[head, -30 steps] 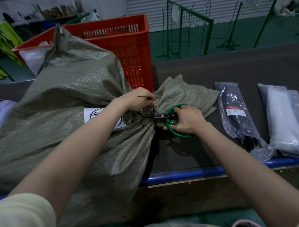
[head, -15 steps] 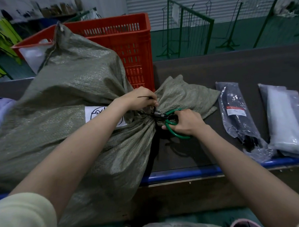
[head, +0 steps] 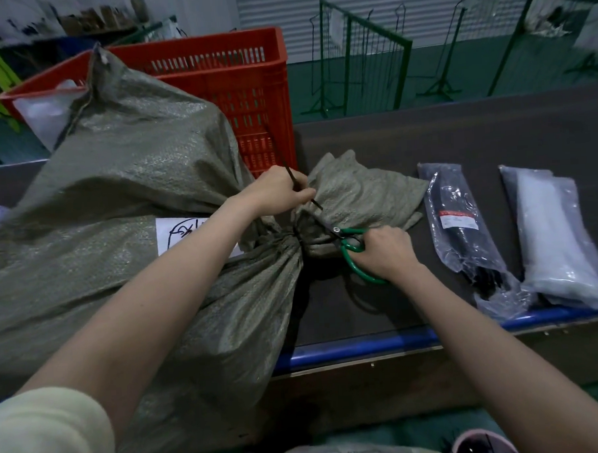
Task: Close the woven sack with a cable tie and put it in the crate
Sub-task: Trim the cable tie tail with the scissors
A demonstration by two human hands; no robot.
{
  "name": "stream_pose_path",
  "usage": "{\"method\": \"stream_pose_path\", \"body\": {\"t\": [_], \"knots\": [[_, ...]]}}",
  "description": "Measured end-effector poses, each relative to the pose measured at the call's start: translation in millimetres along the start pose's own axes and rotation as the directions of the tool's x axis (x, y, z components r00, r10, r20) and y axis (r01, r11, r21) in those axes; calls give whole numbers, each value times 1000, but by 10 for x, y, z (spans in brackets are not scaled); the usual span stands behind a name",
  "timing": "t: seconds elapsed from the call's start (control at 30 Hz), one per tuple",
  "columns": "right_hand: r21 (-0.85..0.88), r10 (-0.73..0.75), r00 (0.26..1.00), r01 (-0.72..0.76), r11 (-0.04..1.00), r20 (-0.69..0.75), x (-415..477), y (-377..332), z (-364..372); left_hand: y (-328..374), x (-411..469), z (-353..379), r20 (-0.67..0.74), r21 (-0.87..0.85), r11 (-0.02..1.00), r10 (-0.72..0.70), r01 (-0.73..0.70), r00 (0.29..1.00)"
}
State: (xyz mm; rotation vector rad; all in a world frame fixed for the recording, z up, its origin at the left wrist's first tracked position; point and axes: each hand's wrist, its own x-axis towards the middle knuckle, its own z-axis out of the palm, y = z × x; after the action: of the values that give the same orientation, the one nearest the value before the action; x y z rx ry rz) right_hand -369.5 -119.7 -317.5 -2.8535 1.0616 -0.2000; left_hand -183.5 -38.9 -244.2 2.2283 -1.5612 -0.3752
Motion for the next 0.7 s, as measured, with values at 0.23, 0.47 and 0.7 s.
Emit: {"method": "stream_pose_path", "body": {"t": [0.23,0.47,0.7], "knots": [[363,585,796,-597,716,154,-382,499,265,482,188,368,187,-150,986,-44,73,981],[301,674,639,-769,564,370,-573,791,388,858,296,1278,574,-289,924,-43,252,817],[337,678,652,-757,560,338,-457,867,382,839,299,1935,293,-298,857,-337,420,895]]}}
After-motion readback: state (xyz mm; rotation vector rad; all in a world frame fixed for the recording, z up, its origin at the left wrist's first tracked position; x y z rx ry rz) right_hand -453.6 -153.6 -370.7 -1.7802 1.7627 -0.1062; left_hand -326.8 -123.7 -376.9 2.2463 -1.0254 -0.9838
